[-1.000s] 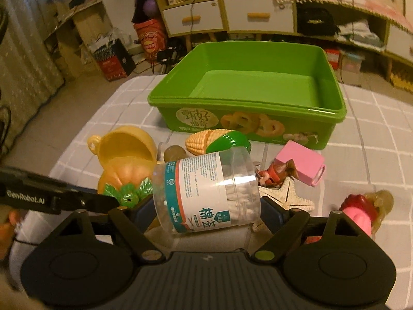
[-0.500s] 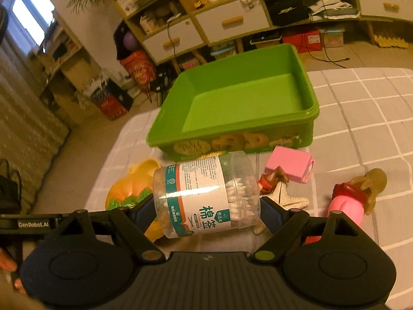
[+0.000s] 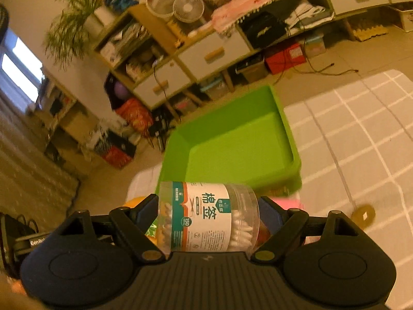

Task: Organize rigid objects
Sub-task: 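Carry the pumpkin and jar into the green bin and open both tools, then withdraw both tools from the green bin back over the toys, then grasp the pink pig with the right tool while the left tool grasps the yellow pot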

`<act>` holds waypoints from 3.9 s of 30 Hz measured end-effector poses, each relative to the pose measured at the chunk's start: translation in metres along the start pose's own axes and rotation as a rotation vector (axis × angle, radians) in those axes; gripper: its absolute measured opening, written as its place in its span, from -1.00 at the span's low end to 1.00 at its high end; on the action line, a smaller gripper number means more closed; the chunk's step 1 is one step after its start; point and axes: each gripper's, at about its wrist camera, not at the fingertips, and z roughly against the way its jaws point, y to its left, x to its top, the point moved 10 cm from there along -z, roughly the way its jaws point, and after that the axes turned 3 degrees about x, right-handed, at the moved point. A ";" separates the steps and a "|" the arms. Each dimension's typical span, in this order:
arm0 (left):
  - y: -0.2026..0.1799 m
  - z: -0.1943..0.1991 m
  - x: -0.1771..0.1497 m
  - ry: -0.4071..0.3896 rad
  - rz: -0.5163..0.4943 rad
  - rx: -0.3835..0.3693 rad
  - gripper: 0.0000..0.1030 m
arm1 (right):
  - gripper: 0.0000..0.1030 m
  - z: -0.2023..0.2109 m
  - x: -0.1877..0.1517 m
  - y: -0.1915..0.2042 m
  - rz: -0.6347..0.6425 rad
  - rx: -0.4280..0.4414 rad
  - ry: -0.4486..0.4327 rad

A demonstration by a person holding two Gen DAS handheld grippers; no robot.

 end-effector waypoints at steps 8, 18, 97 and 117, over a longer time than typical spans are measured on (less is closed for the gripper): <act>-0.017 -0.035 0.036 -0.043 -0.001 0.030 -0.43 | 0.13 -0.024 0.047 -0.020 -0.094 0.012 -0.076; 0.010 -0.075 0.044 -0.036 -0.072 0.159 -0.42 | 0.13 -0.060 0.056 -0.042 -0.026 -0.088 -0.061; 0.045 -0.004 -0.052 -0.101 -0.461 0.542 0.96 | 0.51 0.040 -0.036 -0.067 0.117 -0.375 -0.010; 0.064 -0.034 -0.060 -0.101 -0.484 0.461 0.96 | 0.51 0.028 -0.071 -0.090 -0.115 -0.339 0.152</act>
